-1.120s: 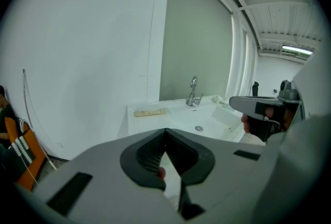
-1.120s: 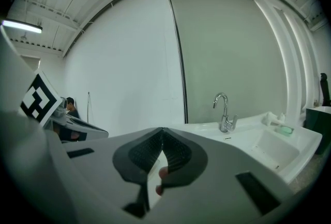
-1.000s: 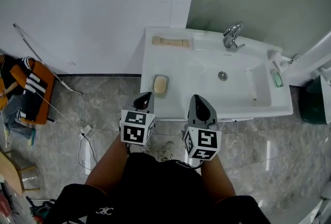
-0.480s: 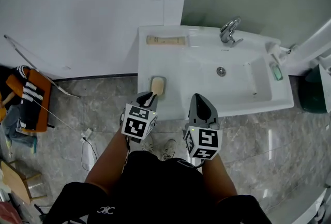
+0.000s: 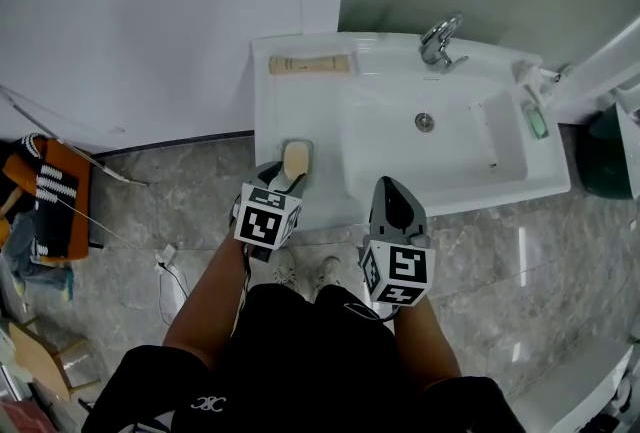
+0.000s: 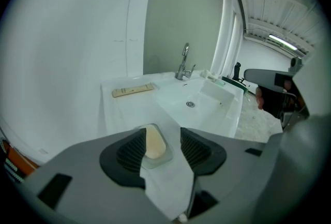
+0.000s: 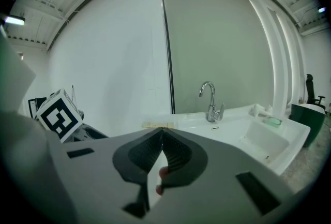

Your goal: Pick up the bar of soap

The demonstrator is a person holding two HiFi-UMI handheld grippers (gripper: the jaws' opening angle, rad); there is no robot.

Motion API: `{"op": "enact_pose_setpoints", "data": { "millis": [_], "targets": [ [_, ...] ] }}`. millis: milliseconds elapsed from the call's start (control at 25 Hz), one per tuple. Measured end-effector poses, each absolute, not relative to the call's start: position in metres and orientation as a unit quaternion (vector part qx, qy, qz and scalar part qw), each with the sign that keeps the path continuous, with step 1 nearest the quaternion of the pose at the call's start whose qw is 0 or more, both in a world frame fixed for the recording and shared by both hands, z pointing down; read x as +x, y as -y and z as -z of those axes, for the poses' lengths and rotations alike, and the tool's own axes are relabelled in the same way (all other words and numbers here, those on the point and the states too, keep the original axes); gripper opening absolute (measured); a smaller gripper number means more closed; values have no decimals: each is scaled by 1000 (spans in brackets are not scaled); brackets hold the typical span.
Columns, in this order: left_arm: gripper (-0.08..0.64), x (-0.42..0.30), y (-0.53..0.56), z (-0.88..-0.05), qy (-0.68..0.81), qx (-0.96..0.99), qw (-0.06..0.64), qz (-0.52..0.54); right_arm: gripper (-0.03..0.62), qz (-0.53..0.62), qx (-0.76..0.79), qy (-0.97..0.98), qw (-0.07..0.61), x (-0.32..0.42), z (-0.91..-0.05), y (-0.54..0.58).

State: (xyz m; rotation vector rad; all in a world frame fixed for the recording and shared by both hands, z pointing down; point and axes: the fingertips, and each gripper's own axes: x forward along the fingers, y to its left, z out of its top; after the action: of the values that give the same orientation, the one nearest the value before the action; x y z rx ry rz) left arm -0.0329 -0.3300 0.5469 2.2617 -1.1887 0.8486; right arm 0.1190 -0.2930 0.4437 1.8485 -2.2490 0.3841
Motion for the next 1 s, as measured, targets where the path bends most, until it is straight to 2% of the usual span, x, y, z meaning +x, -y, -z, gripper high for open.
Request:
{"op": "enact_pose_setpoints", "data": {
  "millis": [200, 280, 560, 1000],
  "targets": [
    [197, -31, 338, -570, 434, 807, 232, -326, 5, -137, 628, 758, 113, 124, -453, 295],
    [234, -32, 341, -581, 435, 800, 240, -337, 5, -138, 626, 759, 115, 123, -455, 295],
    [268, -34, 355, -608, 440, 775, 255, -375, 5, -143, 622, 759, 126, 127, -464, 304],
    [268, -30, 370, -631, 444, 751, 270, -408, 5, -160, 620, 756, 135, 142, -479, 326]
  ]
}}
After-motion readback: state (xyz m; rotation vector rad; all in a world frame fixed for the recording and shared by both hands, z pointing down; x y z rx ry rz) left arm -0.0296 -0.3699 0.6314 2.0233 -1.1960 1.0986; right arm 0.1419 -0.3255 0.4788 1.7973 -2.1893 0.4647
